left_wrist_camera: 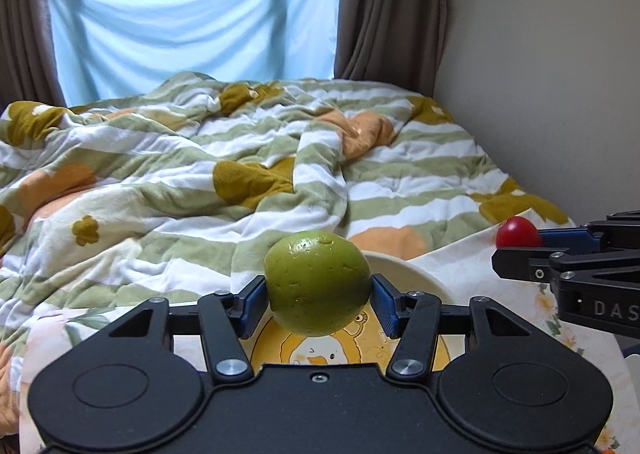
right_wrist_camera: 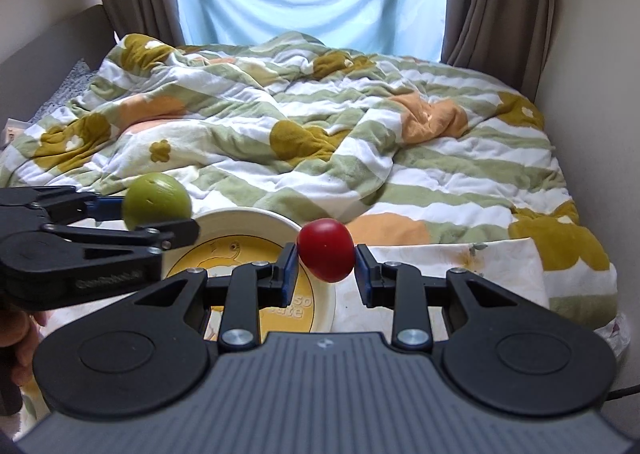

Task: Organize fruits
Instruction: 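Carry the green citrus with the left tool and lower it into the white bowl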

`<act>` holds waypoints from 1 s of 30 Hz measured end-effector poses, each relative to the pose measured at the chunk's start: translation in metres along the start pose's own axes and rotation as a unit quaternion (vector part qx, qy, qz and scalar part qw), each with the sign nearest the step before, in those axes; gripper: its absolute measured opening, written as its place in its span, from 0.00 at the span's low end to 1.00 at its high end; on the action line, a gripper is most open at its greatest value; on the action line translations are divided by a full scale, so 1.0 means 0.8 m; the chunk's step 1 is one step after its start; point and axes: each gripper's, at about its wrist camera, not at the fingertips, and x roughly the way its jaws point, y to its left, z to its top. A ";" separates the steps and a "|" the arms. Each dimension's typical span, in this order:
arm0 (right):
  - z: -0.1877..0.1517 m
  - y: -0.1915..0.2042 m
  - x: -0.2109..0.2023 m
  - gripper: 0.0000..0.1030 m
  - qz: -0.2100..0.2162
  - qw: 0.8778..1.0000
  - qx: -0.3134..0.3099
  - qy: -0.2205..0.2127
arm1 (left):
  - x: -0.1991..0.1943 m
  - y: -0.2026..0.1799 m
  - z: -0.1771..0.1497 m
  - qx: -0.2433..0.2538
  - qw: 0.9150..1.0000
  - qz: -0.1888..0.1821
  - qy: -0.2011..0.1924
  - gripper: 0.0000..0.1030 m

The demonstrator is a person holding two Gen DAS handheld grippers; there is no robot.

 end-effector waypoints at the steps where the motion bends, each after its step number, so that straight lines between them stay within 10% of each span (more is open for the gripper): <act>1: 0.000 -0.001 0.006 0.44 -0.001 1.000 0.002 0.003 | 0.011 -0.001 0.002 0.005 1.000 -0.001 0.006 0.58; 14: -0.003 -0.018 0.035 0.44 -0.014 0.999 0.026 0.030 | 0.072 -0.009 -0.005 0.024 0.998 -0.020 0.055 0.59; 18: -0.003 -0.021 0.035 0.44 -0.017 0.999 0.029 0.030 | 0.060 -0.012 0.001 0.030 0.999 -0.009 0.022 1.00; 30: -0.001 -0.015 0.026 0.44 -0.004 1.000 0.009 0.026 | -0.014 0.024 -0.014 -0.021 0.999 0.033 0.006 1.00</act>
